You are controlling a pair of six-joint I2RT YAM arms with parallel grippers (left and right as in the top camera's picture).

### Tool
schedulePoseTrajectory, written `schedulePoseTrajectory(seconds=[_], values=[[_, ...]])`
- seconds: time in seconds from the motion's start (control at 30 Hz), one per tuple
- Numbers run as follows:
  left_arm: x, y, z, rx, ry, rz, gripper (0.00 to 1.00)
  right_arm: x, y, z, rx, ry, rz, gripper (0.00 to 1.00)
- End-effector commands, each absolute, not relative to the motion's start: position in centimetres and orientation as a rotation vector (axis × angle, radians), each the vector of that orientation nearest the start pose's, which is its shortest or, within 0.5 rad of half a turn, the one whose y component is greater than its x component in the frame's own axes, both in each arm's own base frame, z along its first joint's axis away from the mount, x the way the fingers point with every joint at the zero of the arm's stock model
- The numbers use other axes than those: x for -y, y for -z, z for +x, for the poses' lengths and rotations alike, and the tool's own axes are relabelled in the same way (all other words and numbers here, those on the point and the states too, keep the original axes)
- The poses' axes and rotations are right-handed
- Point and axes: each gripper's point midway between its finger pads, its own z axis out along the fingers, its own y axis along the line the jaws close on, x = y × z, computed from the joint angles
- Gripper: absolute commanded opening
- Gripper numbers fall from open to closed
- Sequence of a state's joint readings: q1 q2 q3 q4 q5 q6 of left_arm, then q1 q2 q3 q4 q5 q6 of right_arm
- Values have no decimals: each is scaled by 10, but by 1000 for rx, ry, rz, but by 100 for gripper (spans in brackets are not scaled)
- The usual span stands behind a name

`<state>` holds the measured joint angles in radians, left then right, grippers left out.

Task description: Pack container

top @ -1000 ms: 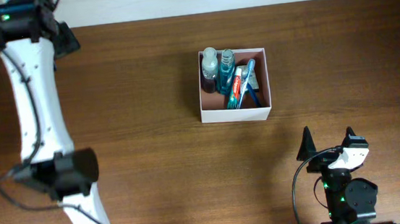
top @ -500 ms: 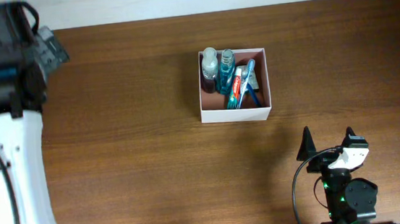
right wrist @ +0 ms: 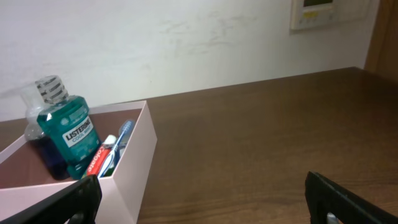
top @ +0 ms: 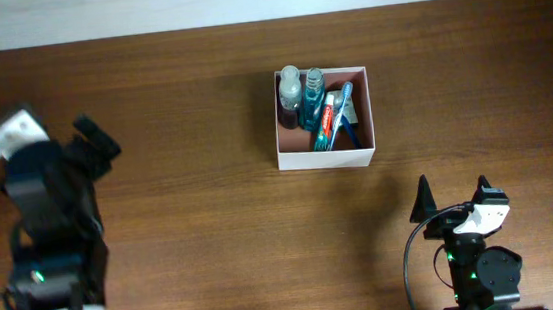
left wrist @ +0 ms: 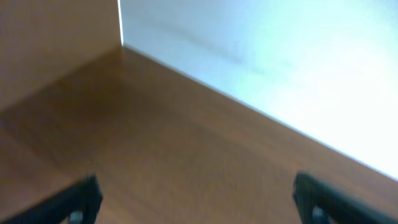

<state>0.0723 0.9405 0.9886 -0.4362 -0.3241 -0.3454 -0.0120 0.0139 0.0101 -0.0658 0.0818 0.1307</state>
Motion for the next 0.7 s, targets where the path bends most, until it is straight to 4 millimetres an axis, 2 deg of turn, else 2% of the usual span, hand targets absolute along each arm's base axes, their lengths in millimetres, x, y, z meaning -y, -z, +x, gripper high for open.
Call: schedulePoseTrajectory(seconds=[0.0,0.1,0.27,0.33,0.67], values=[[-76,-288,301,-1787,-117,-597,99,16,-157,245,-1634,-24,174,99],[-72,-278,289,-1713,-103,-546,99,16,-157,245,-1634,-24,174,98],[-45,-276,280,-1629,-172,-169,99,16,-157,245,-1634,-24,174,99],[-37,-274,276,-1595,-195,-68,99,16,-157,245,-1634,-24,174,99],[-35,-253,256,-1532,-198,-61,99,16,-157,245,-1634,-24,174,98]])
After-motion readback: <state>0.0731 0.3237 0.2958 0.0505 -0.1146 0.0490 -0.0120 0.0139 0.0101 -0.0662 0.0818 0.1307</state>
